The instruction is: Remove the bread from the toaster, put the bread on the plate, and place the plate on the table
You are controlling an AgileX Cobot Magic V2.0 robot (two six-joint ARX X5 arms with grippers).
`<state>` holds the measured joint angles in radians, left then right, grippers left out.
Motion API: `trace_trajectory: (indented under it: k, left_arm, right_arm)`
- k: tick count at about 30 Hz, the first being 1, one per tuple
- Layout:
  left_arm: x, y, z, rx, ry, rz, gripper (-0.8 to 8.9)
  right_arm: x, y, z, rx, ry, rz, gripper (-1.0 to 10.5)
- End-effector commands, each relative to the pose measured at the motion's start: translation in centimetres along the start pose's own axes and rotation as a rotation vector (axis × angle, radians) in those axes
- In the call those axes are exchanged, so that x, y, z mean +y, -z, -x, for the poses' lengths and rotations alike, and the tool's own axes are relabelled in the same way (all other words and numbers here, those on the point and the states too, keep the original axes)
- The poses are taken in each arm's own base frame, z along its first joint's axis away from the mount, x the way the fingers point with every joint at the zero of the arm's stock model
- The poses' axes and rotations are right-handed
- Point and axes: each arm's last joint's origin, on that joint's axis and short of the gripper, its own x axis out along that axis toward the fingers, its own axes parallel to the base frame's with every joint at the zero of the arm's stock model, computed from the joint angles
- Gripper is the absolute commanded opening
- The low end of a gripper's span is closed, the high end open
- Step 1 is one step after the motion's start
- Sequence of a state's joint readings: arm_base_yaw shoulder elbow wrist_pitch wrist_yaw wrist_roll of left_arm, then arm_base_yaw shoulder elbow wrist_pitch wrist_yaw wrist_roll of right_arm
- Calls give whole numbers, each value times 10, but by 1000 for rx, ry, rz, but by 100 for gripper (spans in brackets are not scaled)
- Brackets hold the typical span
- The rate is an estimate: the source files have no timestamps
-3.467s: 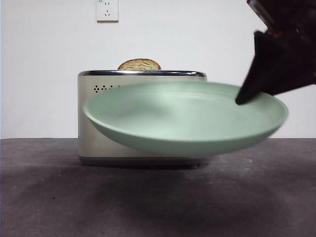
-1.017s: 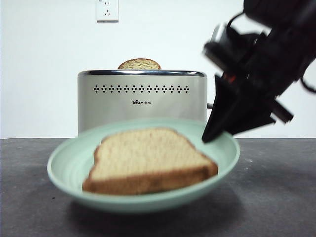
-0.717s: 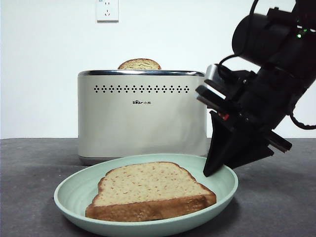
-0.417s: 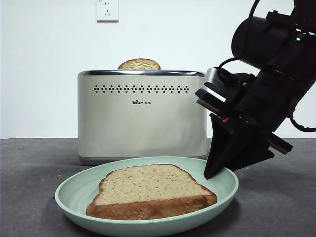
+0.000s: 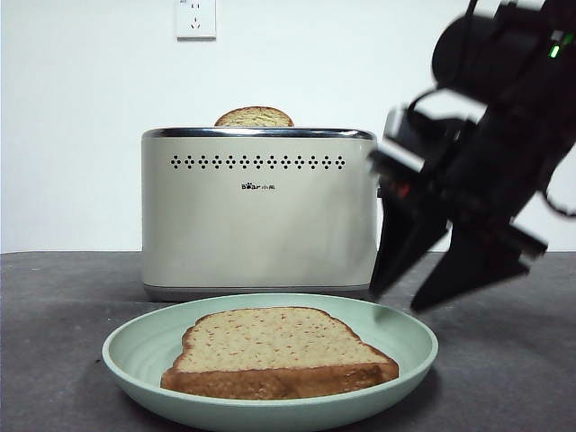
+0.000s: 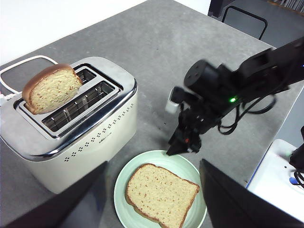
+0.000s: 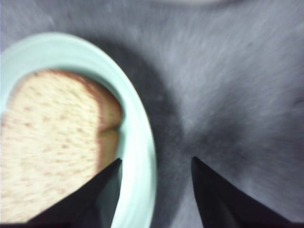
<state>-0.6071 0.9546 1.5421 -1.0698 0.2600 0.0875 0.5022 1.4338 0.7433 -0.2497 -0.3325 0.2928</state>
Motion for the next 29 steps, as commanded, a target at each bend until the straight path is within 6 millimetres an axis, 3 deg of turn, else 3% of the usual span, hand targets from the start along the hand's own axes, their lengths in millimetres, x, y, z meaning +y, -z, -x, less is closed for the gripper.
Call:
trace_trajectory:
  k: [1,8,15,20,22,29]
  left_arm:
    - [-1,-5,3,-24,2,-15,296]
    - [-1,-5,1,-16,3,-13,296]
    - [0,-1,-3,40,8,1,260]
    - [1,-2,-7,52,9,5,83]
    - [1,-2,-8,55,9,6,-3]
    - [2,-2,-11,65,10,8,8]
  right_arm:
    - [11,-4,18,-61,-14,41,236]
    - [42,2,86,-220,-82,150,229]
    - [69,26,142,-377,-197,264,149]
    - [76,38,167,-466,-248,314,-3]
    - [75,41,173,-500,-234,316,4]
    - [74,43,175,-521,-186,305,4]
